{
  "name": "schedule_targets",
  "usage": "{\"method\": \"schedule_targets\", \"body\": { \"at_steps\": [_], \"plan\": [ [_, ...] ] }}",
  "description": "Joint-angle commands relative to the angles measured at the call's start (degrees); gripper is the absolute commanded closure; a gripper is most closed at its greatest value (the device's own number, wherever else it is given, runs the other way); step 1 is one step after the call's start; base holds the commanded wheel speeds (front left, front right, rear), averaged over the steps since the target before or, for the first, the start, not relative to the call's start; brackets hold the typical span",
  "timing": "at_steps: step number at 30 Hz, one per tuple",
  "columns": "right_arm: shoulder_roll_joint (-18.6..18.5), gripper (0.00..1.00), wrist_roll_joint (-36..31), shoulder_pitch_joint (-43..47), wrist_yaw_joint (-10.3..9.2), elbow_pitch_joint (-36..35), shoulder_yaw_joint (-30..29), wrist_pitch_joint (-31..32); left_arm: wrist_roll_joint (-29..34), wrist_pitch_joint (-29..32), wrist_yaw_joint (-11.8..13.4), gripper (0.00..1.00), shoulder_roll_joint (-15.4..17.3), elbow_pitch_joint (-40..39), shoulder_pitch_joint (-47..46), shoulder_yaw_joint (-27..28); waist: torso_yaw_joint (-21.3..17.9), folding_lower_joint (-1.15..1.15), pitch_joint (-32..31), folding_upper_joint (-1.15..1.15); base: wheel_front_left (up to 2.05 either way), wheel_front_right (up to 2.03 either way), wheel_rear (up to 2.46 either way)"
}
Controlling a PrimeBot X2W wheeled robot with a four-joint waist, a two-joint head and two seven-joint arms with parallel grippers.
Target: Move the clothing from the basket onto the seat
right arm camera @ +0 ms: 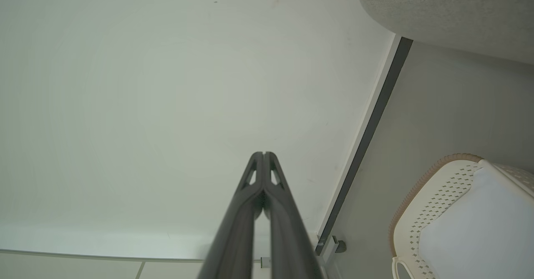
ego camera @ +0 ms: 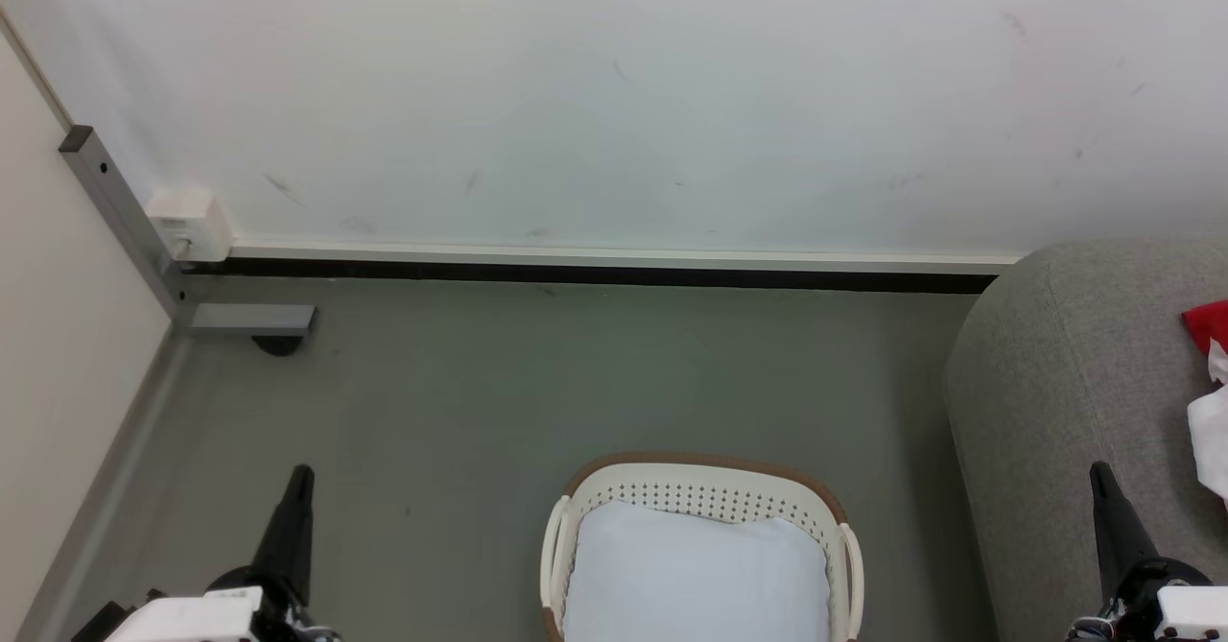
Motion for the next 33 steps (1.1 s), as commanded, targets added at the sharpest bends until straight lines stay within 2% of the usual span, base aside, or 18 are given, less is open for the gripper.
{"method": "schedule_targets", "body": {
  "at_steps": [1, 33],
  "plan": [
    [-0.05, 1.0, 0.07, -0.7, -0.12, -0.26, -0.21, 0.16, -0.76, 0.23, -0.22, 1.0, 0.4, -0.22, -0.45, 0.1, 0.0, 0.0, 0.0, 0.0, 0.0, 0.0, 0.0],
    [-0.05, 1.0, 0.08, -0.7, -0.12, -0.26, -0.2, 0.15, -0.77, 0.22, -0.23, 1.0, 0.4, -0.22, -0.45, 0.1, 0.0, 0.0, 0.0, 0.0, 0.0, 0.0, 0.0]
  ]
}}
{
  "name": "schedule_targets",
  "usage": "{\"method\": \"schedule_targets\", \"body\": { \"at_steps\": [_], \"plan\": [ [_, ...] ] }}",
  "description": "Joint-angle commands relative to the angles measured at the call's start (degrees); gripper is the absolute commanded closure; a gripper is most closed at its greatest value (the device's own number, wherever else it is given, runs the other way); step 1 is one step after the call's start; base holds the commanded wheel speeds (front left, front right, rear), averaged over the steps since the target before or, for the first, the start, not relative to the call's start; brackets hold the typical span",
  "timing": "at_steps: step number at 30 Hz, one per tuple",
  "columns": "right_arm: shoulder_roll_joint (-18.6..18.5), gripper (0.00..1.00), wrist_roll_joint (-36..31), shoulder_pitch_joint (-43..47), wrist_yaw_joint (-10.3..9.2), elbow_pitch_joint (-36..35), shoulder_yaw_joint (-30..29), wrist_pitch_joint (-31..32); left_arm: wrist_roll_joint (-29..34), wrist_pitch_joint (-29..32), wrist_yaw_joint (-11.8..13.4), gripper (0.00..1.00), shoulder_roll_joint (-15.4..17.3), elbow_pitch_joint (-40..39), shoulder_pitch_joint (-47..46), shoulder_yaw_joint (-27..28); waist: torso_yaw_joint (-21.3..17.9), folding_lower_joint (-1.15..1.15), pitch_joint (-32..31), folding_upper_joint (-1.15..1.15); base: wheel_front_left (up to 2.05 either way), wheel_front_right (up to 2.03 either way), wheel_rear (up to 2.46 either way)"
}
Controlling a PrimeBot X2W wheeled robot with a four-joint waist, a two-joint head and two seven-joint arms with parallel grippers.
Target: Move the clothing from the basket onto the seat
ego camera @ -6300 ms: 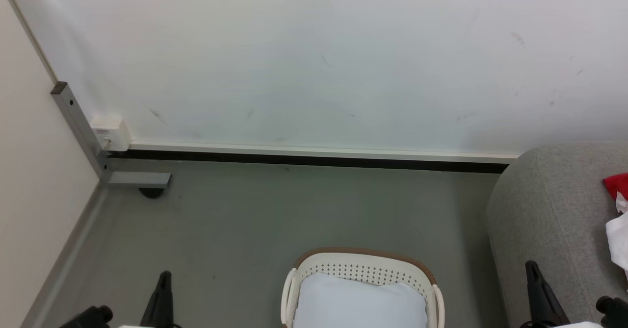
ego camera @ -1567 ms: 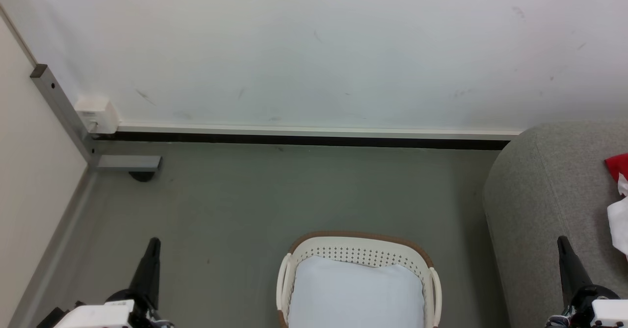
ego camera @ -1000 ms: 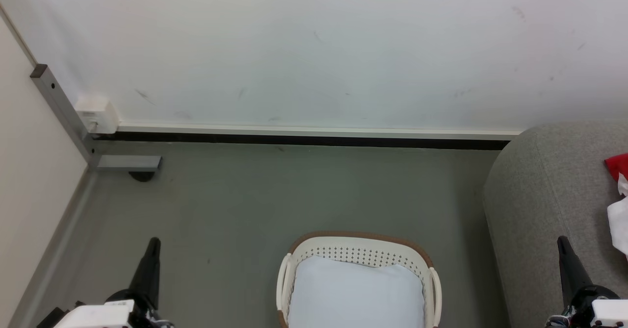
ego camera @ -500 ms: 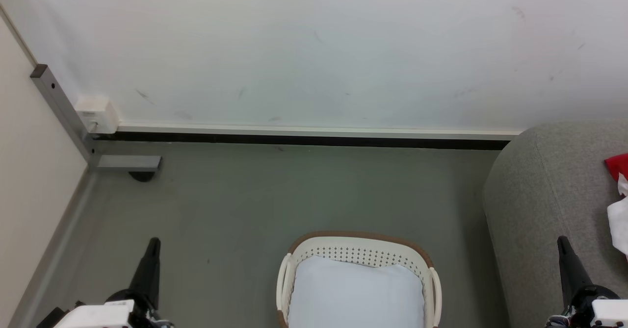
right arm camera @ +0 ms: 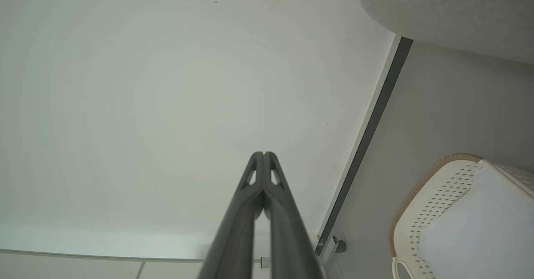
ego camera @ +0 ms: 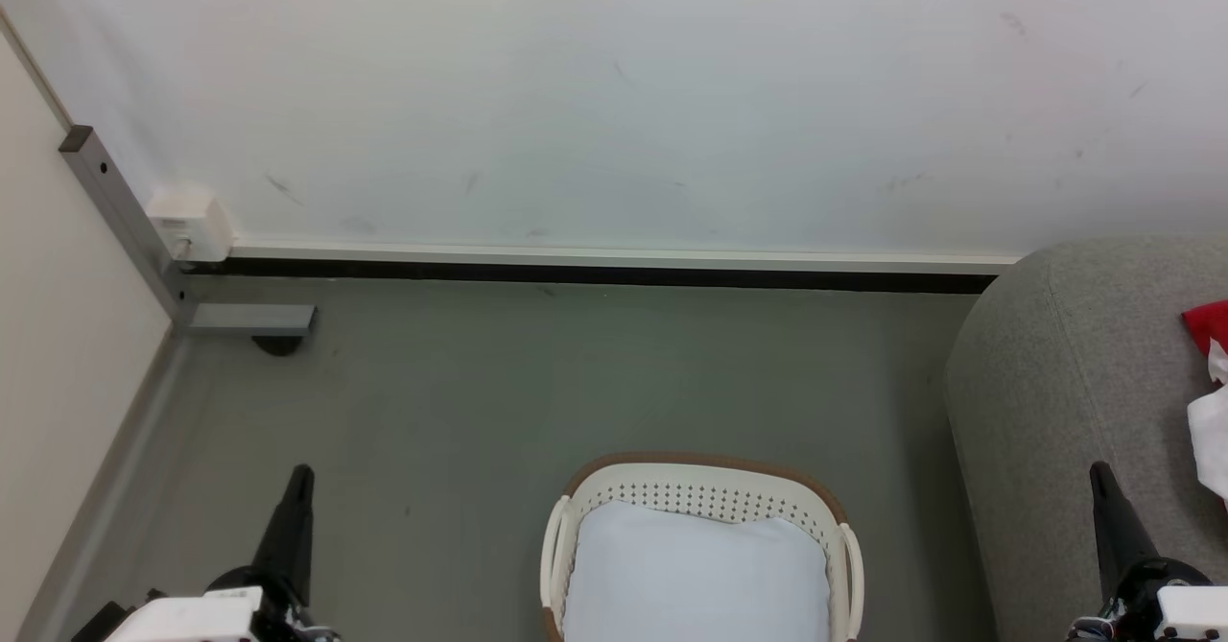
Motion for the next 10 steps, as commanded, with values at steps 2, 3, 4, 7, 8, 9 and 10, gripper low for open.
{"method": "schedule_targets", "body": {
  "at_steps": [2, 3, 4, 7, 8, 9, 10],
  "plan": [
    [-0.07, 1.0, 0.09, -0.7, -0.12, -0.26, -0.19, 0.14, -0.77, 0.22, -0.23, 1.0, 0.4, -0.21, -0.45, 0.09, 0.0, 0.0, 0.0, 0.0, 0.0, 0.0, 0.0],
    [-0.07, 1.0, 0.09, -0.7, -0.12, -0.26, -0.19, 0.14, -0.77, 0.22, -0.23, 1.0, 0.4, -0.21, -0.45, 0.09, 0.0, 0.0, 0.0, 0.0, 0.0, 0.0, 0.0],
    [-0.07, 1.0, 0.09, -0.7, -0.12, -0.26, -0.19, 0.14, -0.77, 0.22, -0.23, 1.0, 0.4, -0.21, -0.45, 0.09, 0.0, 0.0, 0.0, 0.0, 0.0, 0.0, 0.0],
    [-0.07, 1.0, 0.09, -0.7, -0.12, -0.26, -0.19, 0.14, -0.77, 0.22, -0.23, 1.0, 0.4, -0.21, -0.45, 0.09, 0.0, 0.0, 0.0, 0.0, 0.0, 0.0, 0.0],
    [-0.07, 1.0, 0.09, -0.7, -0.12, -0.26, -0.19, 0.14, -0.77, 0.22, -0.23, 1.0, 0.4, -0.21, -0.45, 0.09, 0.0, 0.0, 0.0, 0.0, 0.0, 0.0, 0.0],
    [-0.07, 1.0, 0.09, -0.7, -0.12, -0.26, -0.19, 0.14, -0.77, 0.22, -0.23, 1.0, 0.4, -0.21, -0.45, 0.09, 0.0, 0.0, 0.0, 0.0, 0.0, 0.0, 0.0],
    [-0.07, 1.0, 0.09, -0.7, -0.12, -0.26, -0.19, 0.14, -0.77, 0.22, -0.23, 1.0, 0.4, -0.21, -0.45, 0.09, 0.0, 0.0, 0.0, 0.0, 0.0, 0.0, 0.0]
  ]
}}
